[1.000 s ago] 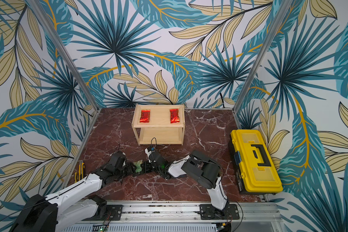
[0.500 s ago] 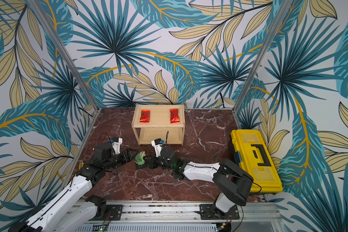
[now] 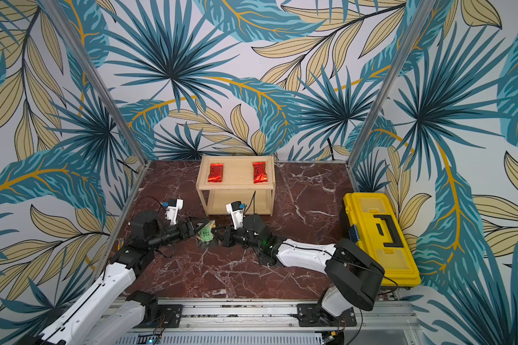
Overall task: Place the tea bags on the shelf by color
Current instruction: Pick up the tea bag from the center of the board.
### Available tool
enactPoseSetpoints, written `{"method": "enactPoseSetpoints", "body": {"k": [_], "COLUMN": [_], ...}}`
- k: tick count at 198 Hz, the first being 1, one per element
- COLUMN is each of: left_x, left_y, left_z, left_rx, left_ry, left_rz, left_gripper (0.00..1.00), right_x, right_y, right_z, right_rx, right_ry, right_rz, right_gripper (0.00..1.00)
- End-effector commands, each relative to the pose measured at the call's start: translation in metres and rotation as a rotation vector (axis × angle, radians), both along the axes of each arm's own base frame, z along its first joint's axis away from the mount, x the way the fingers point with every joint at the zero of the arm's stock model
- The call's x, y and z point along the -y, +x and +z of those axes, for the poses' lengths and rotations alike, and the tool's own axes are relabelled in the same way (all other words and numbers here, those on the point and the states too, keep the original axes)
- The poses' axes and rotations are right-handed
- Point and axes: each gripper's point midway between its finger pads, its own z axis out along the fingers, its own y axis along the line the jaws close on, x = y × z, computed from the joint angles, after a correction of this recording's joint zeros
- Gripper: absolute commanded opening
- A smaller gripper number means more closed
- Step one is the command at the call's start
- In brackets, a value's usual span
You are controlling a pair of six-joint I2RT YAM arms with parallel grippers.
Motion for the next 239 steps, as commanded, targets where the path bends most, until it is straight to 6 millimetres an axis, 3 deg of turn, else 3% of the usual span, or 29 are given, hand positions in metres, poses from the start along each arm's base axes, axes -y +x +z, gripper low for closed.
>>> {"method": "enactPoseSetpoints", "body": {"k": [1,78,111,118,144,166,182,239], "left_x": [0.005,-0.003,-0.003,-0.003,0.000,0.003,0.005,0.004], "left_y": [-0.004,-0.002,-0.001,-0.001,-0.001,-0.001,-0.001,0.002], "left_z": [0.005,-0.008,-0.001,0.002,0.022,0.043,0.055,0.066], "left_rx": [0.034,0.008,0.019,0.023,0.063,0.115,0.141,0.172], "left_ry": [-0.034,0.019,0.017,0.013,-0.026,-0.057,-0.077,-0.093], "left_rz": [-0.045,0.002,0.005,0.003,-0.010,-0.027,-0.041,-0.044], "left_gripper": [0.64,0.17,0.00,0.00,0.00,0.00,0.00,0.00], "right_x": [-0.005,0.001,0.000,0.001,0.006,0.010,0.012,0.021], "right_y": [0.003,0.000,-0.001,-0.001,-0.003,-0.010,-0.017,-0.028], "right_z": [0.006,0.013,0.015,0.016,0.021,0.025,0.026,0.030], "right_rx": [-0.010,-0.021,-0.027,-0.028,-0.035,-0.061,-0.086,-0.115], "right_ry": [0.044,0.058,0.061,0.059,0.071,0.110,0.140,0.242], "right_rz": [0.025,0.040,0.050,0.049,0.046,0.055,0.075,0.085], "right_gripper": [0.00,0.00,0.03,0.08,0.10,0.30,0.36,0.24]}}
